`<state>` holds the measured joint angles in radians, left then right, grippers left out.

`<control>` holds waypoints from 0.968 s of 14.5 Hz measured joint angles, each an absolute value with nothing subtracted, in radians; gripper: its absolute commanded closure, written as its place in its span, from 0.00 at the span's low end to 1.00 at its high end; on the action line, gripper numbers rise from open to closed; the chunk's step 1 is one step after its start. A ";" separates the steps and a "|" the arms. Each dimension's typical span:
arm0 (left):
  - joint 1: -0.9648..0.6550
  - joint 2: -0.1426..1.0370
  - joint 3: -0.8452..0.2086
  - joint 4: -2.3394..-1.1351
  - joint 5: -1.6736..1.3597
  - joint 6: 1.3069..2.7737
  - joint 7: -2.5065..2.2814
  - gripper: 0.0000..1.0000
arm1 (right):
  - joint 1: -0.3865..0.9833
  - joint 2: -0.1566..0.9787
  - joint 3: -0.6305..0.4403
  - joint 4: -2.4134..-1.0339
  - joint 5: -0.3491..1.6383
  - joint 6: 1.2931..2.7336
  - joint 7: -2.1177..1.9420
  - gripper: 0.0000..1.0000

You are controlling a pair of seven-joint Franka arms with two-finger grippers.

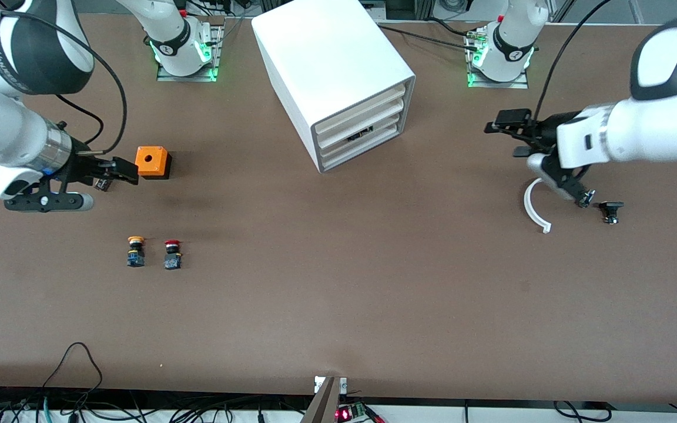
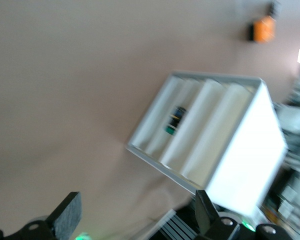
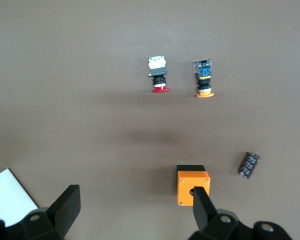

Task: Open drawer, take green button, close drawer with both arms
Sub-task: 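Reach the left gripper to the drawer handle while the right gripper advances, then pull the cabinet drawer open with the left gripper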

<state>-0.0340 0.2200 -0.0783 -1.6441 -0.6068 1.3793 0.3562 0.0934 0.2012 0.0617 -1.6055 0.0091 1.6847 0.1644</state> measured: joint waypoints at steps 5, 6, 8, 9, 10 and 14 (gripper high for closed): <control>-0.038 0.398 -0.092 -1.678 -0.800 1.342 0.608 0.00 | 0.184 0.267 0.063 -1.537 0.010 1.697 0.341 0.00; -0.041 0.402 -0.100 -1.714 -0.833 1.371 0.632 0.00 | 0.192 0.280 0.064 -1.515 0.015 1.697 0.371 0.00; -0.044 0.397 -0.112 -1.827 -0.911 1.437 0.704 0.00 | 0.214 0.305 0.064 -1.474 0.039 1.697 0.447 0.00; -0.045 0.388 -0.121 -1.902 -0.949 1.487 0.764 0.05 | 0.225 0.317 0.064 -1.455 0.053 1.697 0.495 0.00; -0.045 0.377 -0.132 -1.980 -0.994 1.535 0.830 0.09 | 0.235 0.328 0.064 -1.438 0.077 1.697 0.542 0.00; -0.049 0.371 -0.160 -2.199 -1.091 1.628 0.963 0.23 | 0.250 0.370 0.064 -1.378 0.172 1.699 0.720 0.00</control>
<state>-0.0495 0.3709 -0.1604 -2.1986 -1.0912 1.6282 0.9627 0.2503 0.3697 0.0637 -1.3776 0.1716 1.6986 0.7205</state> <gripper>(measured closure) 0.097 0.000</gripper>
